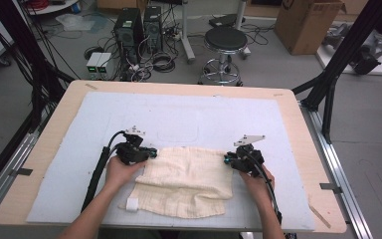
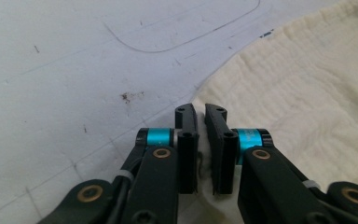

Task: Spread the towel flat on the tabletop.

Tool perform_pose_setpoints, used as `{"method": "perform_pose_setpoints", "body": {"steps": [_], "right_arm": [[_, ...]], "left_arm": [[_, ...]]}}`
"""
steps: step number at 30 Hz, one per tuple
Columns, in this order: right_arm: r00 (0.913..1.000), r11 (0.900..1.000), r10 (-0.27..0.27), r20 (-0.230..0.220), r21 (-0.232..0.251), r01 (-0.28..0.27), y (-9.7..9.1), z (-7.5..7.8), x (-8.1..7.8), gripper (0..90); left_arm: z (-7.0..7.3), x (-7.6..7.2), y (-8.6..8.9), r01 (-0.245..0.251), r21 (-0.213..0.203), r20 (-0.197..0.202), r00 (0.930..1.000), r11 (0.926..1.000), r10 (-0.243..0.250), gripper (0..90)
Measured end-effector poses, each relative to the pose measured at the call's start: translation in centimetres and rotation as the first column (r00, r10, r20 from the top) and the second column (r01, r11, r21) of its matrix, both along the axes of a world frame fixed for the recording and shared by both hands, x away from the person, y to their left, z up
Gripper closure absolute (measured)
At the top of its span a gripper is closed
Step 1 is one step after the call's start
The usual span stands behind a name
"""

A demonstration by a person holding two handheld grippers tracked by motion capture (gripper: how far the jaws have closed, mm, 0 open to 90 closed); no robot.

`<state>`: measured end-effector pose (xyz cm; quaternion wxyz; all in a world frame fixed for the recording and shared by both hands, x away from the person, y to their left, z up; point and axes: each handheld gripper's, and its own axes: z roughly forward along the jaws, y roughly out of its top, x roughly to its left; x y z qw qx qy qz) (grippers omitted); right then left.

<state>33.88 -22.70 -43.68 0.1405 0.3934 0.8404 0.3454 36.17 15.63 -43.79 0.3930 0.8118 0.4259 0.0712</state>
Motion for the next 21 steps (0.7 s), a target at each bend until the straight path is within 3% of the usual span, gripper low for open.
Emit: {"method": "perform_pose_setpoints", "body": {"steps": [4, 7, 9, 12, 16, 19, 20, 21], "right_arm": [[0.9996, 0.9996, 0.028, 0.003, 0.009, -0.028, 0.1, 0.1, 0.2, 88.6], [0.999, 0.9994, 0.031, 0.031, 0.016, -0.031, 0.5, 0.9, 0.5, 88.8], [0.9981, 0.9992, 0.023, 0.058, 0.03, -0.025, 0.8, 1.7, 1.2, 88.9], [0.9964, 0.9996, 0.012, 0.084, 0.023, -0.014, 1.4, 2.5, 2.5, 88.9], [0.9955, 0.9997, -0.014, 0.094, 0.019, 0.012, 1.9, 3.3, 4.9, 88.9], [0.9927, 0.999, -0.044, 0.112, 0.013, 0.043, 2.3, 3.5, 7.0, 88.7], [0.9901, 0.9979, -0.065, 0.125, 0.01, 0.064, 2.4, 3.5, 7.6, 84.8], [0.9839, 0.994, -0.107, 0.142, -0.004, 0.109, 2.4, 3.5, 8.5, 73.8]], "left_arm": [[0.5, 0.0, 0.5, -0.024, -0.004, 0.038, 0.999, 0.9997, 0.024, 85.1], [1.0, 0.5, 1.1, -0.098, -0.043, 0.077, 0.9919, 0.9942, 0.101, 85.2], [1.4, 1.2, 1.3, -0.133, -0.04, 0.083, 0.9872, 0.9903, 0.136, 85.2], [2.1, 2.4, 1.2, -0.168, -0.042, 0.131, 0.9763, 0.9848, 0.172, 85.2], [2.5, 4.2, 1.1, -0.213, -0.046, 0.158, 0.963, 0.9759, 0.218, 85.3], [2.2, 5.9, 1.0, -0.227, -0.048, 0.16, 0.9596, 0.9728, 0.232, 84.9], [2.1, 6.4, 1.0, -0.236, -0.048, 0.184, 0.9529, 0.9706, 0.241, 83.9], [2.0, 6.8, 1.0, -0.247, -0.036, 0.2, 0.9476, 0.9684, 0.249, 78.3]]}}
